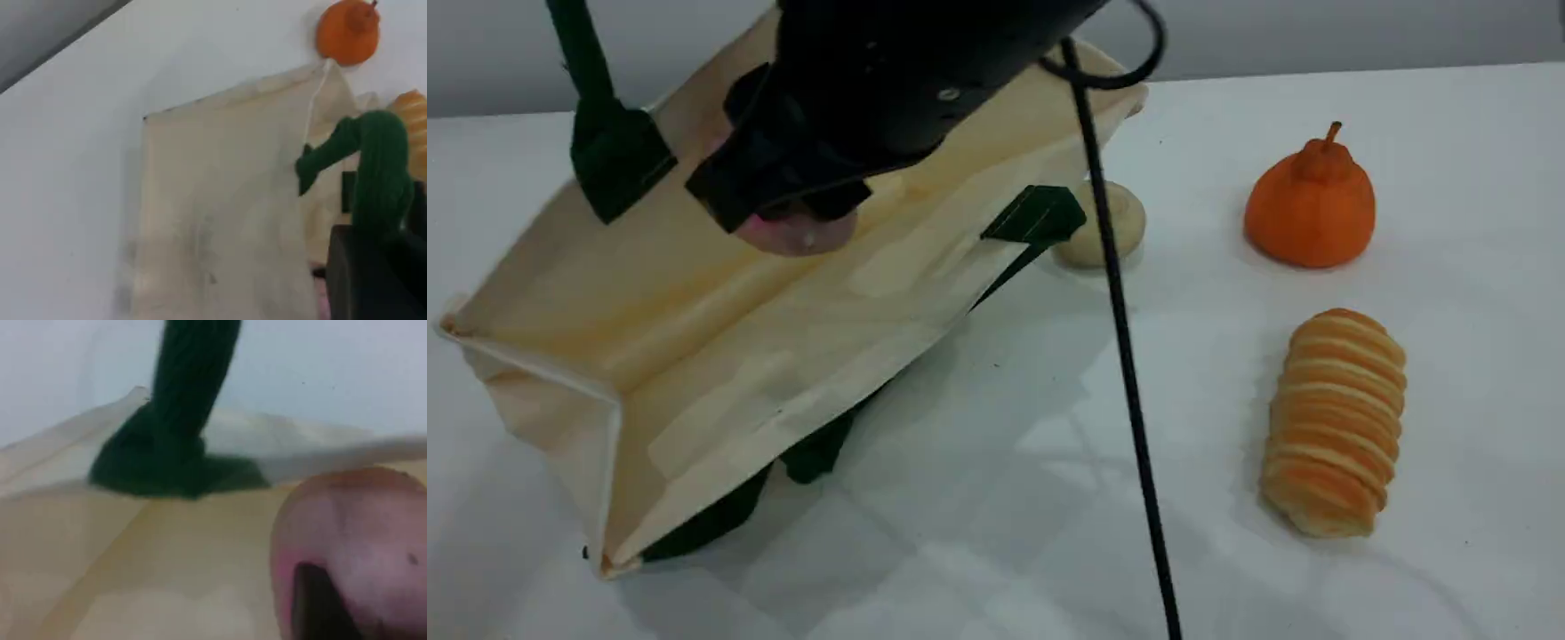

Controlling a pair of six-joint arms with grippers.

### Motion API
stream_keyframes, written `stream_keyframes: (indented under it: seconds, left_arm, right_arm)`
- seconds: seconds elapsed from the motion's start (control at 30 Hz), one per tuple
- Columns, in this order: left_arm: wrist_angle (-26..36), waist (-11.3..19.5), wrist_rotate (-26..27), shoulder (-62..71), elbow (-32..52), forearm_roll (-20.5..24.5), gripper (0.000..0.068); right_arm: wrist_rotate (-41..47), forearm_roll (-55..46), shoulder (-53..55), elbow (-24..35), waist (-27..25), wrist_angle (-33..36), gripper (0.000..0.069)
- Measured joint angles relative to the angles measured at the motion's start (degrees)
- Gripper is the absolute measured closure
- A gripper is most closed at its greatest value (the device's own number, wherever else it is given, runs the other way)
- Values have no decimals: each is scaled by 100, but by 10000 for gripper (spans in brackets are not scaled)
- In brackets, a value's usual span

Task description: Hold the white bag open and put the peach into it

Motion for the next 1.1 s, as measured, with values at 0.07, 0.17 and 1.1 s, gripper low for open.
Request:
stream_keyframes:
  seconds: [0.07, 0.17, 1.1]
  left_arm:
    - [0, 0, 0, 0, 0, -18, 588]
    - [0, 0, 0, 0, 0, -18, 588]
    - [0, 0, 0, 0, 0, -36, 588]
  right_arm:
    - [-3, 0, 183, -172, 0, -30, 430]
    - [-7, -16, 438, -311, 0, -186, 430]
    - [37, 150, 874, -332, 0, -849, 187]
